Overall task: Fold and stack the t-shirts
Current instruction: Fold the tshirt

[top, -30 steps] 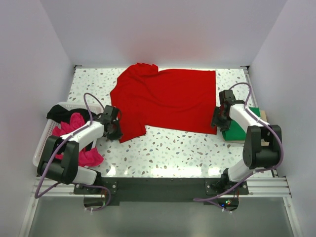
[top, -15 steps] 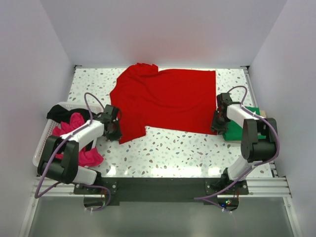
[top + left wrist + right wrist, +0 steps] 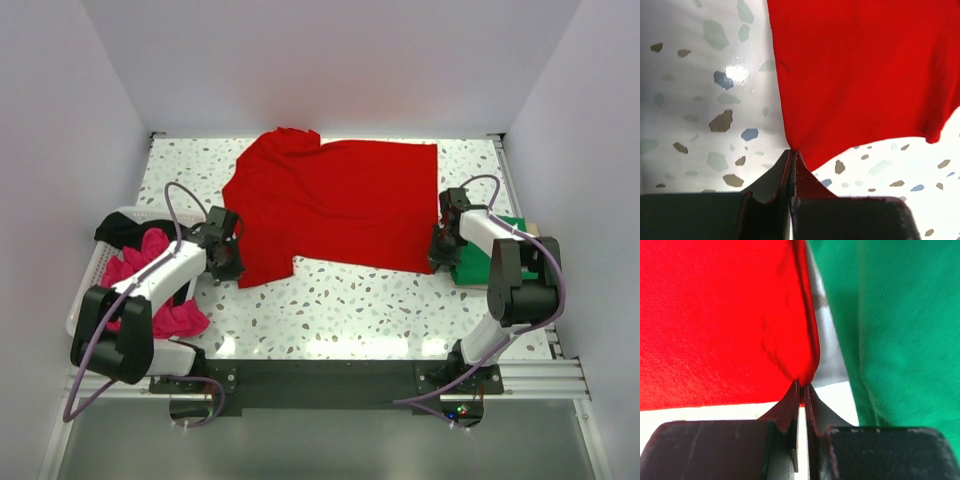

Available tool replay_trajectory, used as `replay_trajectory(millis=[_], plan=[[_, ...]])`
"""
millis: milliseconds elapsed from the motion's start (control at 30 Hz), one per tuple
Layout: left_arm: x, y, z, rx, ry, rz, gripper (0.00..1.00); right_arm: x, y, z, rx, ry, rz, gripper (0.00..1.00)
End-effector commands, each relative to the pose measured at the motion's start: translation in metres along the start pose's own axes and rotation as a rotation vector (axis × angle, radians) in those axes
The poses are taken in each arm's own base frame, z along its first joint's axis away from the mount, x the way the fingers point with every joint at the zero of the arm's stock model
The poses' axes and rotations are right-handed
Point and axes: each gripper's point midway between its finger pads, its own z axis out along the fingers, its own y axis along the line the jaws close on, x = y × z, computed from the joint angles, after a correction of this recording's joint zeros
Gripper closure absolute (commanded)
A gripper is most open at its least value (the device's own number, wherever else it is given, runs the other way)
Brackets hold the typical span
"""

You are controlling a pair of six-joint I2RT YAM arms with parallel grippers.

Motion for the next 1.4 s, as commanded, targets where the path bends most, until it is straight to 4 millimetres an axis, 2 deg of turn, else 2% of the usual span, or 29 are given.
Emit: replay_trajectory(millis=[0,233,367,567,700,833,900,933,1000,1033,1100,1133,1167,1233,1300,1333,1367], plan=[[-0.003,0.002,-0.021,0.0,-0.026,0.0,1.0,0.024,-0.003,-0.01,-0.013,0.092,-0.026,1.0],[0.013,0.005,-0.044,0.024,-0.01,-0.067,1.0,0.049,-0.01,-0.023,-0.004,0.153,-0.034,1.0],[0.021,0.005,-0.059,0.051,-0.013,-0.11,1.0,0.061,-0.007,-0.03,-0.028,0.194,-0.028,1.0],[0.04,0.004,-0.069,0.066,0.008,-0.139,1.0,0.079,-0.008,-0.035,-0.045,0.235,-0.023,1.0],[0.034,-0.004,-0.071,0.072,0.001,-0.119,1.0,0.085,-0.01,-0.037,-0.042,0.242,-0.024,1.0],[0.004,-0.019,-0.07,0.078,-0.042,-0.075,1.0,0.074,-0.003,-0.043,-0.066,0.227,-0.013,1.0],[-0.021,-0.029,-0.077,0.085,-0.091,-0.049,1.0,0.069,0.0,-0.047,-0.078,0.218,-0.005,1.0],[-0.029,-0.033,-0.071,0.074,-0.086,-0.04,1.0,0.06,0.004,-0.05,-0.088,0.198,-0.002,1.0],[-0.051,-0.044,-0.075,0.087,-0.127,-0.013,1.0,0.054,0.007,-0.051,-0.092,0.197,0.001,1.0],[-0.057,-0.048,-0.068,0.077,-0.119,-0.001,1.0,0.045,0.011,-0.054,-0.107,0.184,0.006,1.0],[-0.078,-0.058,-0.072,0.086,-0.157,0.026,1.0,0.038,0.015,-0.053,-0.114,0.188,0.011,1.0],[-0.084,-0.062,-0.065,0.076,-0.149,0.036,1.0,0.029,0.02,-0.056,-0.13,0.173,0.014,1.0],[-0.098,-0.07,-0.07,0.089,-0.178,0.042,1.0,0.025,0.023,-0.056,-0.136,0.17,0.017,1.0],[-0.112,-0.076,-0.062,0.079,-0.187,0.074,1.0,0.015,0.028,-0.055,-0.144,0.166,0.024,1.0],[-0.132,-0.088,-0.066,0.095,-0.224,0.098,1.0,0.009,0.031,-0.052,-0.146,0.174,0.026,1.0],[-0.138,-0.092,-0.057,0.089,-0.216,0.11,1.0,0.002,0.034,-0.053,-0.15,0.163,0.027,1.0],[-0.152,-0.1,-0.063,0.106,-0.247,0.113,1.0,-0.002,0.034,-0.052,-0.149,0.158,0.029,1.0]])
